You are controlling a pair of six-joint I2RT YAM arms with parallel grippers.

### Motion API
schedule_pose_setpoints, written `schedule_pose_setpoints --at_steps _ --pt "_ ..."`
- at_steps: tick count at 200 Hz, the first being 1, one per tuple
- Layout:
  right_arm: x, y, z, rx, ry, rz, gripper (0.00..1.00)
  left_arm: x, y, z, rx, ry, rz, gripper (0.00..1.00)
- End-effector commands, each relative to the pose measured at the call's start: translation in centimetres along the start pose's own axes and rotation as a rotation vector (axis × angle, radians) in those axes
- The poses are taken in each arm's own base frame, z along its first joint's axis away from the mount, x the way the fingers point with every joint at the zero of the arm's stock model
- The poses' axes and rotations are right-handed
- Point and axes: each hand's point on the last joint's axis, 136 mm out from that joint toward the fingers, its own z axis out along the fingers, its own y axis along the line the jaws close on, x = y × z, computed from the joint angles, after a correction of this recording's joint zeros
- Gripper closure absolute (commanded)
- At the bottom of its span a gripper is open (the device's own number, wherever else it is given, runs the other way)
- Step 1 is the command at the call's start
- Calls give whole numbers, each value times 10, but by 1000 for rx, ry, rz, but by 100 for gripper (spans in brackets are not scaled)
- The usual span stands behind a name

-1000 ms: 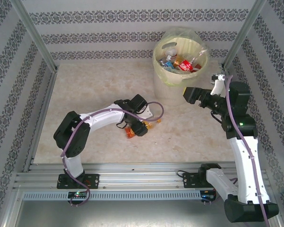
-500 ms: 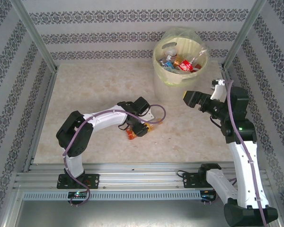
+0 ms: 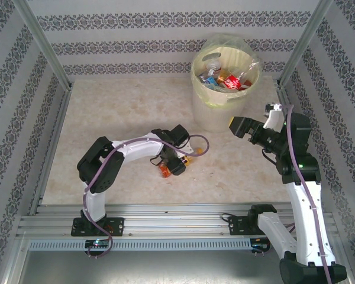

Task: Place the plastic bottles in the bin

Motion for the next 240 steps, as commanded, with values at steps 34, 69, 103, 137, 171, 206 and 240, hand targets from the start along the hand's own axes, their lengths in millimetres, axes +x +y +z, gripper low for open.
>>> schedule_pose_setpoints --at_steps 34,69,103,137,171,206,240 --pt "25 -13 8 -14 50 76 4 -38 -21 -47 83 -186 -42 50" --pt "37 -11 22 -87 82 98 3 -67 -37 -99 199 -400 -77 50" --pt "50 4 42 -160 114 59 2 -85 -46 -148 345 -572 -130 48" --pt "56 20 65 -189 140 14 2 -92 -65 -177 494 -657 -128 48" --pt "55 36 84 -230 146 11 2 -94 -72 -191 538 -699 -123 48" --pt "59 43 98 -230 172 3 5 -94 -73 -200 531 -731 -117 46" --pt "55 45 103 -232 156 14 20 -95 -72 -204 525 -747 -115 45"
